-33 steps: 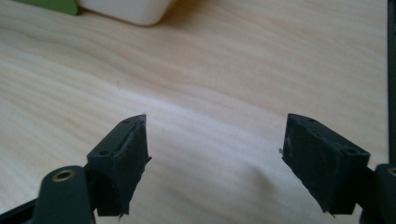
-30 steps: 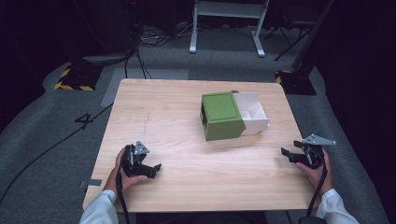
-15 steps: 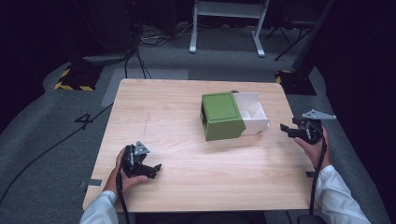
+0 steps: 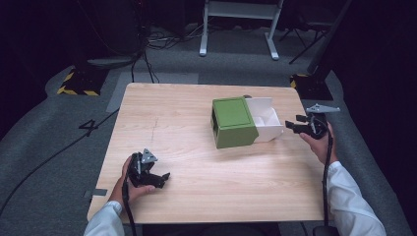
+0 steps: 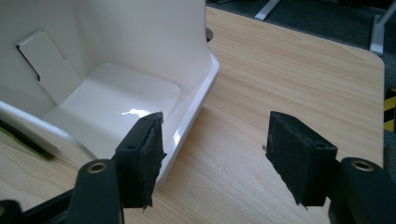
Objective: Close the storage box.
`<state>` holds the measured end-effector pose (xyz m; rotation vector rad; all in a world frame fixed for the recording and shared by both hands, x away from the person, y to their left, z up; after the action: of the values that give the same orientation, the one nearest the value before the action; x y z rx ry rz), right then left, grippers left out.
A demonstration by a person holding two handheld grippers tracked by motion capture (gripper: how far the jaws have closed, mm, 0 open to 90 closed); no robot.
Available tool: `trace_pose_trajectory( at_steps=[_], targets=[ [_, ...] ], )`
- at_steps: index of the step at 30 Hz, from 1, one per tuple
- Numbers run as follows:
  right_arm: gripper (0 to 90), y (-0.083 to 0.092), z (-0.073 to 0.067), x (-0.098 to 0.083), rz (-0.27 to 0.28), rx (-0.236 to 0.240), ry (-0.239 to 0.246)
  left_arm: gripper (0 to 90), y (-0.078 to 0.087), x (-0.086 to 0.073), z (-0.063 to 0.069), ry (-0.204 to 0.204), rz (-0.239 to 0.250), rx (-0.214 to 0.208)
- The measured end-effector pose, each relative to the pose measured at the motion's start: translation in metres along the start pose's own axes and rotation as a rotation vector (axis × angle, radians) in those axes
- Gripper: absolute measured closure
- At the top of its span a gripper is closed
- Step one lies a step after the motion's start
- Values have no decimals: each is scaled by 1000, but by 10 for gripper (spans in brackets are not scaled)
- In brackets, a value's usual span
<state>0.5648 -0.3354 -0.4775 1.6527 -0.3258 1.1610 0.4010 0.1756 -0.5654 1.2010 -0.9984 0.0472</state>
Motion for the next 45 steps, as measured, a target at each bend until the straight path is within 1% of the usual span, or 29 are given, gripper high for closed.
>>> trace_pose_trajectory(
  at_steps=[3, 5, 6, 9, 11, 12, 15, 16, 17, 18, 19, 22, 25, 29, 30, 32, 33, 34, 38, 43, 44, 45],
  targets=[
    [372, -5, -2, 1, -8, 4, 4, 4, 0, 0, 0, -3, 1, 2],
    [373, -10, -4, 0, -21, 15, 4, 4, 0, 0, 0, -3, 1, 2],
    [381, -17, -6, 0, -36, 27, 5, 4, 0, 0, 0, -1, 0, 1],
    [389, -22, -8, 0, -41, 36, 3, 4, 0, 0, 0, -1, 0, 1],
    [403, -28, -9, -2, -54, 46, -8, 4, 0, 0, 0, 0, 0, 0],
    [403, -28, -9, -2, -54, 46, -8, 4, 0, 0, 0, 0, 0, 0],
    [460, -34, -12, -7, -82, 71, -5, 4, 0, 0, 0, 0, 0, 0],
    [495, -37, -13, -10, -98, 80, -6, 3, 0, 0, 0, 0, 0, 0],
    [495, -37, -13, -10, -98, 80, -6, 3, 0, 0, 0, 0, 0, 0],
    [530, -40, -15, -13, -115, 91, -9, 4, 0, 0, 0, -1, 0, 0],
    [530, -40, -15, -13, -115, 91, -9, 4, 0, 0, 0, 0, 0, 1],
    [588, -42, -17, -15, -115, 127, -24, 3, 0, 0, 0, 0, 0, 1],
    [643, -44, -21, -15, -115, 150, -29, 4, 0, 0, 0, 0, 0, 0],
    [655, -45, -25, -13, -110, 160, -21, 4, 0, 0, 0, 0, 0, 0],
    [667, -46, -27, -11, -103, 160, -28, 4, 0, 0, 0, 0, 0, 0],
    [666, -48, -28, -10, -104, 159, -21, 4, 0, 0, 0, -1, 0, 1],
    [664, -50, -32, -8, -108, 164, -9, 4, 0, 0, 0, 0, 0, 1],
    [664, -50, -32, -8, -108, 164, -9, 4, 0, 0, 0, -1, 0, 1],
    [664, -55, -44, -3, -111, 183, 2, 3, 0, 0, 0, 0, 1, 1],
    [663, -57, -51, 1, -106, 182, 10, 3, 0, 0, 0, 0, 0, 1],
    [663, -58, -52, 2, -105, 181, 20, 4, 0, 0, 0, 0, 1, 1],
    [662, -58, -53, 2, -107, 181, 20, 4, 0, 0, 0, 0, 0, 1]
  ],
)
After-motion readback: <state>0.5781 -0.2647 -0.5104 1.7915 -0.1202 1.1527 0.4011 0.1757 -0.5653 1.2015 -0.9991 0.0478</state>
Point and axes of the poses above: each handheld gripper's, and its own axes: y roughly backward along the jaws, x roughly out of its top, z roughly to its right, the point moved 8 cm from there along -y, roughly forward along the jaws
